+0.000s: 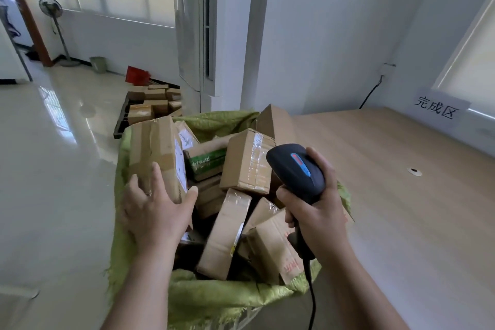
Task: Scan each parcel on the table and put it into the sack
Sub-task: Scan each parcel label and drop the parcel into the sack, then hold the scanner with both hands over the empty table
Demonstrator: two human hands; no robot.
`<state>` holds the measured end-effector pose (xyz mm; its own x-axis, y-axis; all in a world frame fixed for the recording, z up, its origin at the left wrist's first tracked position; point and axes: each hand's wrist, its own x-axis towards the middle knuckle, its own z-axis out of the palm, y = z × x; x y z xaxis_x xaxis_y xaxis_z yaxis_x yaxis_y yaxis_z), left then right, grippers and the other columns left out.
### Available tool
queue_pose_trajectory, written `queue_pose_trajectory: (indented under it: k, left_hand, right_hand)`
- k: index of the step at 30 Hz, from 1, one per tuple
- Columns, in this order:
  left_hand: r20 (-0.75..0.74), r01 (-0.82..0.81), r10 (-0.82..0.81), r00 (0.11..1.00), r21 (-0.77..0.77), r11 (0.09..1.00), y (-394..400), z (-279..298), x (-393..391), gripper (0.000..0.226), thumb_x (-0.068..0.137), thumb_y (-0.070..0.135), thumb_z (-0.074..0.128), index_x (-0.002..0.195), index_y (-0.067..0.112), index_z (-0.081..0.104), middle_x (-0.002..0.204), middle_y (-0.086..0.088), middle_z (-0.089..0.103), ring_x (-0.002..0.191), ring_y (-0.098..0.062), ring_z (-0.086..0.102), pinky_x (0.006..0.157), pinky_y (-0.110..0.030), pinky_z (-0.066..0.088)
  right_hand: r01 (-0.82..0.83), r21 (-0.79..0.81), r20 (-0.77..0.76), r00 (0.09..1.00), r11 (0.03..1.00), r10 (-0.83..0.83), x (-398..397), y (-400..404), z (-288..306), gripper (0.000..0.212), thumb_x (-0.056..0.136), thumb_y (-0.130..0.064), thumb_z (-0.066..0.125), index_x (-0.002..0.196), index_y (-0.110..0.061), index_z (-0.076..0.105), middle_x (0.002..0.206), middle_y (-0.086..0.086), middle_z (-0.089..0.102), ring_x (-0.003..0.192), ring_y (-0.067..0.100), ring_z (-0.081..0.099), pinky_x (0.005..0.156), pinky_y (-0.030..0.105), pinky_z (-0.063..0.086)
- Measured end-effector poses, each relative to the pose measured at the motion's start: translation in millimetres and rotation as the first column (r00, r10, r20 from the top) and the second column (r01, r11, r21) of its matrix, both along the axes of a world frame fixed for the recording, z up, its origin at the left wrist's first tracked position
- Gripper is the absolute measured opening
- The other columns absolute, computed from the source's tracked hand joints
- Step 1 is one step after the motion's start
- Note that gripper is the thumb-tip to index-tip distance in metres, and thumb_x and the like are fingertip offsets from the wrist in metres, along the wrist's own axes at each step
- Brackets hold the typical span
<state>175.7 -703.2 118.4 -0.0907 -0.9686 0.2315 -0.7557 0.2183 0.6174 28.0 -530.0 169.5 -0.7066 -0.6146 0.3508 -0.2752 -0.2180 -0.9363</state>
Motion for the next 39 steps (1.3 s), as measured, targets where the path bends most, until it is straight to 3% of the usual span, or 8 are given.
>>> queue_pose_trajectory:
  k: [5,9,14,19,23,29,33,39]
  left_hand:
    - [0.063,-0.065,0.067,0.996,-0.037,0.997,-7.3,1.3,-0.3,0.082,0.081,0.056,0.055,0.150,0.026,0.022,0.152,-0.017,0.017,0.142,-0.034,0.013,0.113,-0.057,-0.006]
    - [0.097,-0.059,0.058,0.994,0.007,0.998,-9.9,4.1,1.3,0.080,0.084,0.056,0.053,0.150,0.023,0.023,0.152,-0.020,0.019,0.142,-0.038,0.014,0.114,-0.058,-0.006]
    - [-0.025,-0.027,0.025,0.999,-0.111,0.993,8.4,16.3,-9.2,0.079,0.083,0.049,0.061,0.147,0.015,0.030,0.150,-0.024,0.022,0.140,-0.041,0.016,0.114,-0.057,-0.008]
    - [-0.181,0.132,-0.186,0.966,-0.276,0.952,49.5,33.6,-41.4,0.076,0.077,0.051,0.054,0.142,0.016,0.037,0.148,-0.016,0.027,0.138,-0.036,0.021,0.113,-0.061,0.015]
    - [-0.230,0.264,-0.335,0.914,-0.291,0.920,92.7,41.8,-72.4,0.076,0.078,0.052,0.049,0.144,0.017,0.036,0.149,-0.010,0.026,0.139,-0.028,0.018,0.113,-0.054,0.023]
    - [-0.238,0.495,-0.557,0.795,-0.277,0.824,171.3,44.8,-121.8,0.070,0.083,0.050,0.054,0.145,0.023,0.035,0.149,-0.002,0.025,0.136,-0.023,0.022,0.106,-0.050,0.034]
    - [-0.240,0.662,-0.703,0.669,-0.236,0.711,231.7,43.8,-154.1,0.072,0.079,0.050,0.050,0.144,0.022,0.038,0.148,-0.004,0.031,0.136,-0.021,0.027,0.107,-0.042,0.030]
    - [-0.268,0.837,-0.842,0.468,-0.170,0.520,331.3,37.8,-190.5,0.060,0.089,0.037,0.060,0.144,0.030,0.036,0.142,0.000,0.039,0.128,-0.020,0.041,0.102,-0.045,0.042]
  right_hand:
    - [0.055,-0.010,0.009,0.998,0.998,-0.055,-1.8,6.1,-4.1,0.071,0.068,-0.012,0.071,0.116,-0.060,0.050,0.113,0.020,0.059,0.052,0.017,0.052,0.046,0.027,0.047]
    - [0.104,-0.026,-0.012,0.994,0.994,-0.105,-5.0,15.0,-6.3,0.073,0.068,-0.009,0.071,0.116,-0.060,0.051,0.116,0.007,0.059,0.051,0.014,0.051,0.046,0.026,0.047]
    - [0.124,-0.035,0.003,0.992,0.992,-0.124,-11.5,33.9,-6.4,0.075,0.069,-0.005,0.072,0.118,-0.057,0.052,0.115,0.016,0.059,0.051,0.017,0.051,0.047,0.028,0.047]
    - [0.147,-0.068,-0.008,0.989,0.987,-0.148,-21.0,74.0,2.1,0.086,0.078,0.016,0.068,0.108,-0.063,0.054,0.108,0.018,0.061,0.050,0.016,0.047,0.045,0.028,0.045]
    - [0.222,-0.083,0.003,0.975,0.971,-0.223,-35.1,119.0,7.9,0.073,0.072,-0.005,0.074,0.111,-0.062,0.051,0.105,0.018,0.062,0.052,0.015,0.051,0.046,0.028,0.046]
    - [0.316,0.016,0.023,0.948,0.949,-0.317,-54.9,192.6,6.7,0.064,0.073,-0.029,0.069,0.114,-0.067,0.038,0.101,0.014,0.061,0.052,0.019,0.055,0.047,0.025,0.047]
    - [0.406,0.031,-0.007,0.914,0.913,-0.406,-73.3,249.4,-3.8,0.067,0.088,-0.015,0.070,0.120,-0.059,0.032,0.108,0.004,0.061,0.066,0.018,0.063,0.062,0.034,0.057]
    - [0.523,0.034,0.027,0.851,0.851,-0.524,-92.0,325.0,-14.2,0.063,0.077,-0.037,0.066,0.125,-0.056,0.030,0.118,0.000,0.061,0.093,0.018,0.065,0.090,0.035,0.053]
